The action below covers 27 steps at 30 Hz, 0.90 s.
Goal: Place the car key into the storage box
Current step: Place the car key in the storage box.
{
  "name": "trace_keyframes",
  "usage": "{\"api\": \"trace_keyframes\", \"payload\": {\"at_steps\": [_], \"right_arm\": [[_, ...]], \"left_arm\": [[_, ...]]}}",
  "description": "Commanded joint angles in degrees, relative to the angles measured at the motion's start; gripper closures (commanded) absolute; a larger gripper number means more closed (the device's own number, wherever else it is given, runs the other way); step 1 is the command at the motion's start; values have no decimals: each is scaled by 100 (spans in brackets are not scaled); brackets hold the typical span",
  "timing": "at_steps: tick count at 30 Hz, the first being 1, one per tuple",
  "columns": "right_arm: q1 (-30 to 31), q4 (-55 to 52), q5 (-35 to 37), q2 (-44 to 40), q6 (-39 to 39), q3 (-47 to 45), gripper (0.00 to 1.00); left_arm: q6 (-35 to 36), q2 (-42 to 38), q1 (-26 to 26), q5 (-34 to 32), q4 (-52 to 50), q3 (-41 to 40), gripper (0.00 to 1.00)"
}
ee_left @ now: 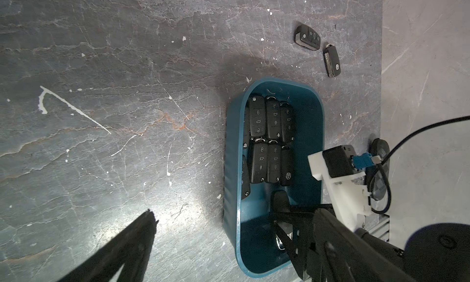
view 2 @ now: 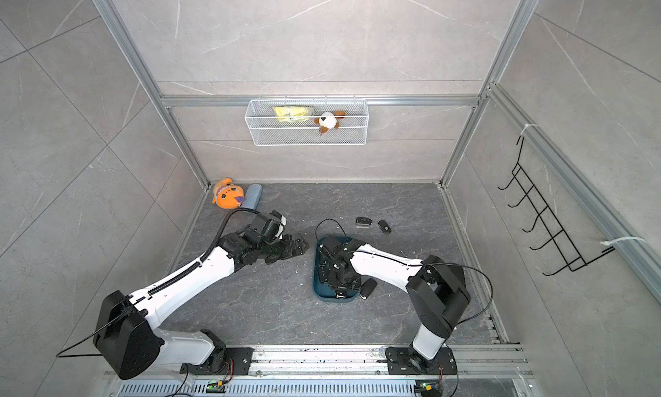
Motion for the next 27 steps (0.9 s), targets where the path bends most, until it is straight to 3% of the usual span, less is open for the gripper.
{"api": "trace_keyframes", "payload": {"at_steps": [1,21,27], "right_arm": [[37,-233,-45,201,58,243,62],[-63,-223,470,715,-65,461,59],[-78,-152,470,702,-85,455,47]], "left_arm": [[168,-175,40,22,28,-6,0],[90,-128,50,118,18,-28,0],[72,-110,48,138,21,-37,0]]}}
